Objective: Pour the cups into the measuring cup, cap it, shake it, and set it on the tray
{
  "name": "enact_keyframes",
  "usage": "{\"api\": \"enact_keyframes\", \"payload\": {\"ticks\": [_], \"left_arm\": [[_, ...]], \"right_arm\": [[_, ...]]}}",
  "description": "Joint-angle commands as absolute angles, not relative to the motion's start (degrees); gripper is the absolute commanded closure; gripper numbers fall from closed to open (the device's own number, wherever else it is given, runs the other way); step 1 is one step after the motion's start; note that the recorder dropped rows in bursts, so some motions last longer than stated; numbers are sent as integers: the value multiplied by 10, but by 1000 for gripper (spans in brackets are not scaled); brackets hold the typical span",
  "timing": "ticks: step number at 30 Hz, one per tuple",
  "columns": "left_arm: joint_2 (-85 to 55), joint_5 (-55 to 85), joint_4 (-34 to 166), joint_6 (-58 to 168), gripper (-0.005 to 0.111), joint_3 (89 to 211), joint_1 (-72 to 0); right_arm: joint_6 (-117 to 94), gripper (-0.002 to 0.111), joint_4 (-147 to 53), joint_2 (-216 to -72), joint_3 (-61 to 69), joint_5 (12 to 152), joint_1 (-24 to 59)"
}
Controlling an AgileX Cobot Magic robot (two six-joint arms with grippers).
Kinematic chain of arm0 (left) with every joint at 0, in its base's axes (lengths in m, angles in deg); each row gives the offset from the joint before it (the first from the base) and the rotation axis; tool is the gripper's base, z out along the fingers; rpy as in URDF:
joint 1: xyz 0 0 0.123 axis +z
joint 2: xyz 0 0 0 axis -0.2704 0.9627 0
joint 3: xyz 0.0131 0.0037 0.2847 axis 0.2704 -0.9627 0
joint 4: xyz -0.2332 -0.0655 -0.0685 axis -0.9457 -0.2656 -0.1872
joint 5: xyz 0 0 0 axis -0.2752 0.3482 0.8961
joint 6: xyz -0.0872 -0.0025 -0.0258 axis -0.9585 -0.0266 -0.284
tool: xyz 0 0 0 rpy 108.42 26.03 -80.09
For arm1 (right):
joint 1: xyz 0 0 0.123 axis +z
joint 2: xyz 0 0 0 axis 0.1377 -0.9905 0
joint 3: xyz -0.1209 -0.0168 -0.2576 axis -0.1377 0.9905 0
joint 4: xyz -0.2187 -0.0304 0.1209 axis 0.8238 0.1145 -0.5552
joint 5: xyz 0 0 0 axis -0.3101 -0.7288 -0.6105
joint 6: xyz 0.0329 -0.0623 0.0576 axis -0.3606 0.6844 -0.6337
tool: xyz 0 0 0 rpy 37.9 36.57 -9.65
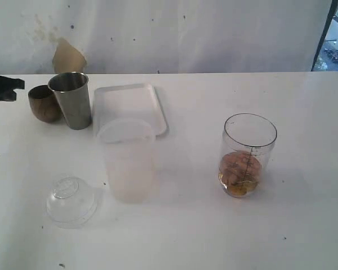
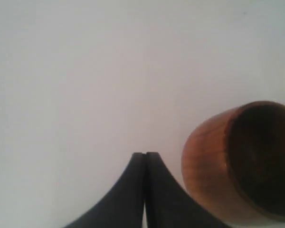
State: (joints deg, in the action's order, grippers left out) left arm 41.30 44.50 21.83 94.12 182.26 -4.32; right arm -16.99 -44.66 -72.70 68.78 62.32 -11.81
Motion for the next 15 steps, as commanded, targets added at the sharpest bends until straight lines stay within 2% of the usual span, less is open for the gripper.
{"api": "enact_keyframes", "payload": {"ticks": [1,4,11,15], "left_arm": [[343,424,280,884,107,1817,-39],[281,367,265,883,107,1775,-33],[127,108,259,883,107,1601,-31],[48,50,275,886,107,1525,-31]], "right_arm": [[-172,108,-445,-724,689,626,-116],[-172,108,-445,-724,689,626,-116],[-172,108,-445,-724,689,626,-116],[-172,108,-445,-724,689,626,-116]]}}
